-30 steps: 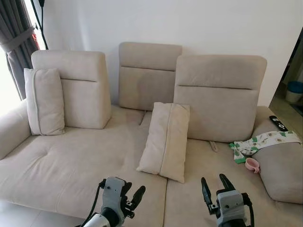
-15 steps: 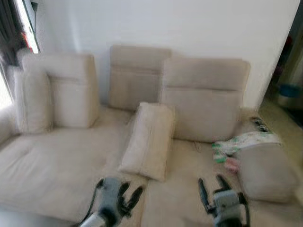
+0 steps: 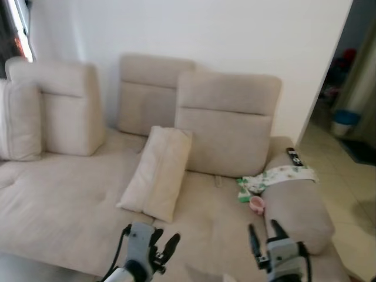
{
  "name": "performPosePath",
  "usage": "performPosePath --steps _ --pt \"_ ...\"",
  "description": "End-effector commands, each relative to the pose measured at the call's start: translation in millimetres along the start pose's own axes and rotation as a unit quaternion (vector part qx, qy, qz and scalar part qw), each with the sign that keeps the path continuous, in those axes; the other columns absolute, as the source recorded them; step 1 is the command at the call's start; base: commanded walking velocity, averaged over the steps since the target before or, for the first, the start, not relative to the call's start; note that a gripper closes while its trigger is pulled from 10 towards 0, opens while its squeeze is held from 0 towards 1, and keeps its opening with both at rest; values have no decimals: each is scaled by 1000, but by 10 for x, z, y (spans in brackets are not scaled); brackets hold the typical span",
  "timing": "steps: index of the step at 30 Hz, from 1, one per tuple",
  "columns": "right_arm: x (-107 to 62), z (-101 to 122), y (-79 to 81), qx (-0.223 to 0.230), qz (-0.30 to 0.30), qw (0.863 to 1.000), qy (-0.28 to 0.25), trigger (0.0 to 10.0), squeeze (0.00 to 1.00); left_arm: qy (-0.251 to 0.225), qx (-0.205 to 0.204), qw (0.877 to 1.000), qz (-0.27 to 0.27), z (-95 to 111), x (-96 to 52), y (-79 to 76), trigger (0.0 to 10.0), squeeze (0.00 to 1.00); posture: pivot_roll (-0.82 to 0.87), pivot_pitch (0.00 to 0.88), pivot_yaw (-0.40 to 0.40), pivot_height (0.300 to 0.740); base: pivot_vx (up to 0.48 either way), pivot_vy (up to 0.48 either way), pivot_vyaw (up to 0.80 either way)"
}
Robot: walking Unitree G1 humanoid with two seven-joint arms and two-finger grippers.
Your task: Move the pillow to the sofa from floor
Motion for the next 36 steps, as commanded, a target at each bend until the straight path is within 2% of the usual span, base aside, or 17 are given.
performPosePath --steps 1,7,20,25,29,36 --pt "-22 -33 -44 -2 -6 1000 6 10000 0 4 -3 1000 -5 -18 10 -33 10000 0 9 0 21 740 0 -382 0" --pt "-32 -35 -39 -2 -7 1000 7 10000 0 5 -3 1000 -6 -25 6 -35 10000 0 7 0 22 740 0 -370 0" --pt "-35 -36 -28 0 -9 1000 8 10000 0 6 -7 1000 -6 -26 12 -34 10000 0 6 0 24 740 0 0 0" --pt "-38 -53 19 -1 8 1000 10 10000 0 13 2 1000 -12 -53 13 -35 10000 0 5 0 27 740 0 0 0" --pt "-36 -61 49 -5 18 1000 6 10000 0 28 45 998 -28 -145 19 -8 10000 0 5 0 29 740 0 0 0" --pt "-54 -76 87 0 35 999 4 10000 0 33 87 995 -28 -205 15 88 10000 0 2 0 30 740 0 0 0"
Point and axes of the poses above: a point about 5 cm out from each wrist's last joint towards the gripper, its own x axis pointing out of the wrist towards the gripper, its own z axis along the axis of the wrist's last joint, y = z × x, the point moved 2 cm from there along x, pointing out of the wrist towards the gripper, and after that the axes turned 7 degrees about -x, right-handed, at the moved point
